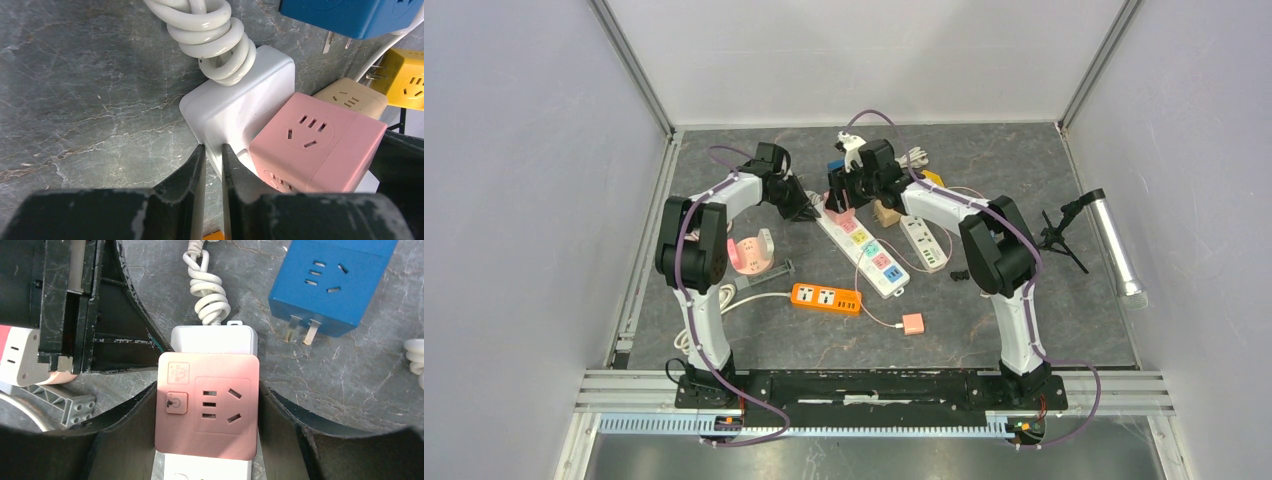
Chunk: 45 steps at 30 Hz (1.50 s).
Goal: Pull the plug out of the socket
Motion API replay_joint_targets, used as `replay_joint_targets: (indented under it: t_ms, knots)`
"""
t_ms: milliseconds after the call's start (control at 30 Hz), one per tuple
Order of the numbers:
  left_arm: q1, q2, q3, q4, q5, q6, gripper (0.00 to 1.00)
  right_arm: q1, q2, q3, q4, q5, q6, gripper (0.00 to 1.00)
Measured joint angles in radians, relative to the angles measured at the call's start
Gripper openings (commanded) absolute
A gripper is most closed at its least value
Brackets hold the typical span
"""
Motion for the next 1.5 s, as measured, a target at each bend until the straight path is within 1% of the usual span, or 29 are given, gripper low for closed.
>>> replay_joint_targets:
  t_ms: [100,200,300,533,700,767,1067,1200,1300,1500]
  knots:
    - [-0.002,0.002,0.0,0.003,0.009,0.0,0.21,-0.016,0.0,0.001,-0.016,-0.016,0.051,0.0]
    - [-0.004,0.002,0.0,0.006,0.01,0.0,0.21,-0.019,0.0,-0.003,-0.008,-0.019,0.061,0.0]
    - [-0.004,0.002,0.0,0.006,0.01,0.0,0.21,-0.021,-0.006,-0.032,0.033,-0.029,0.061,0.0]
    - [-0.004,0.006,0.003,0.001,0.021,0.0,0.23,-0.009,-0.038,-0.084,0.084,-0.025,-0.039,0.0]
    - [-0.007,0.011,0.004,-0.007,0.046,0.0,0.26,0.002,-0.064,-0.111,0.089,-0.009,-0.093,0.0]
    - [-0.007,0.014,0.007,-0.011,0.05,0.0,0.3,0.002,-0.065,-0.114,0.093,-0.007,-0.096,0.0]
    - [-0.001,0.029,0.016,-0.036,0.042,0.002,0.57,-0.002,-0.066,-0.116,0.095,0.0,-0.063,0.0]
    - [0.004,0.04,0.019,-0.032,0.055,0.002,0.62,-0.013,-0.063,-0.134,0.125,-0.011,0.003,0.0]
    - [0.006,0.045,0.019,-0.019,0.063,0.002,0.61,-0.022,-0.049,-0.134,0.149,-0.033,0.056,0.0]
    - [0.013,0.053,0.024,0.011,0.09,-0.002,0.4,-0.025,-0.023,-0.134,0.224,-0.057,0.116,0.0]
